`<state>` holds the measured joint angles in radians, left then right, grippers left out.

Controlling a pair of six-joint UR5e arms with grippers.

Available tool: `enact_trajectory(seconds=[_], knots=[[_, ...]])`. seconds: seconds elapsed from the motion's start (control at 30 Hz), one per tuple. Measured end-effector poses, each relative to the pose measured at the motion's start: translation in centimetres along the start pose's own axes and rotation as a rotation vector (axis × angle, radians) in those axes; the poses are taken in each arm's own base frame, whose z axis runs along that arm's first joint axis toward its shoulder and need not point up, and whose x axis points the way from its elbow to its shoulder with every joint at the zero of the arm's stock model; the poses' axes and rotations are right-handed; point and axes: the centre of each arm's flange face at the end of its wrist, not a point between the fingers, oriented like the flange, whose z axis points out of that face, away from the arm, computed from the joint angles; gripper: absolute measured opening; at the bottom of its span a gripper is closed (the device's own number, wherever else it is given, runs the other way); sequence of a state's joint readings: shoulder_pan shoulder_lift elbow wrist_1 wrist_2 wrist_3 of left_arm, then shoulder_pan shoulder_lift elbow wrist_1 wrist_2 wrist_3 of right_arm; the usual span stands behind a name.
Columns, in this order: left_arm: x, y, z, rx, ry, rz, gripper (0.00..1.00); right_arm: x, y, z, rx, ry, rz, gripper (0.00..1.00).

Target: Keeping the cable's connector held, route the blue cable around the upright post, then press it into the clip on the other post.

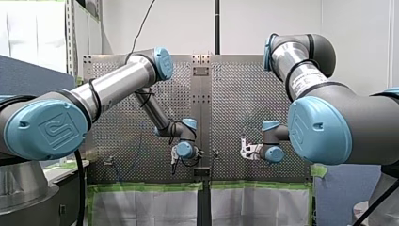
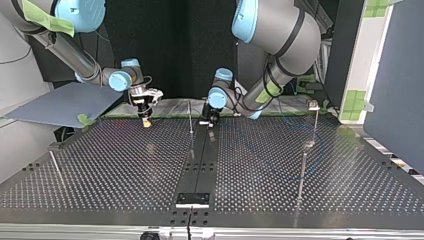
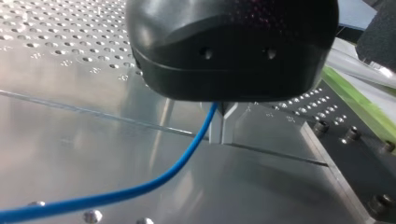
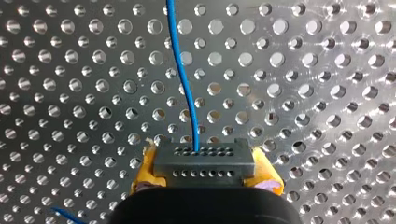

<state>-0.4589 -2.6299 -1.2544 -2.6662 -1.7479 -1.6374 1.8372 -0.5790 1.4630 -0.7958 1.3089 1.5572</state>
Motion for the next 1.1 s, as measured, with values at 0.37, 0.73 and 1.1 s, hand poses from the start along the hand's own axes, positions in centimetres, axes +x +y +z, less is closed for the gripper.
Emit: enact_trajectory(seconds=[0.37, 0.73, 1.1], knots=[[0.0, 0.1, 0.0, -0.003, 0.0, 0.011, 0.0, 0.7, -0.2, 0.8, 0.039, 0.022, -0.001, 0.0], [-0.6, 0.2, 0.0, -0.01, -0.002, 0.108, 0.97, 0.7, -0.5, 0.8, 0.05, 0.022, 0.0, 0.0], [-0.1, -1.2, -1.2, 0.002, 0.054, 0.193, 1.0, 0.7, -0.6, 0.8, 0.051, 0.02, 0.0, 0.0]])
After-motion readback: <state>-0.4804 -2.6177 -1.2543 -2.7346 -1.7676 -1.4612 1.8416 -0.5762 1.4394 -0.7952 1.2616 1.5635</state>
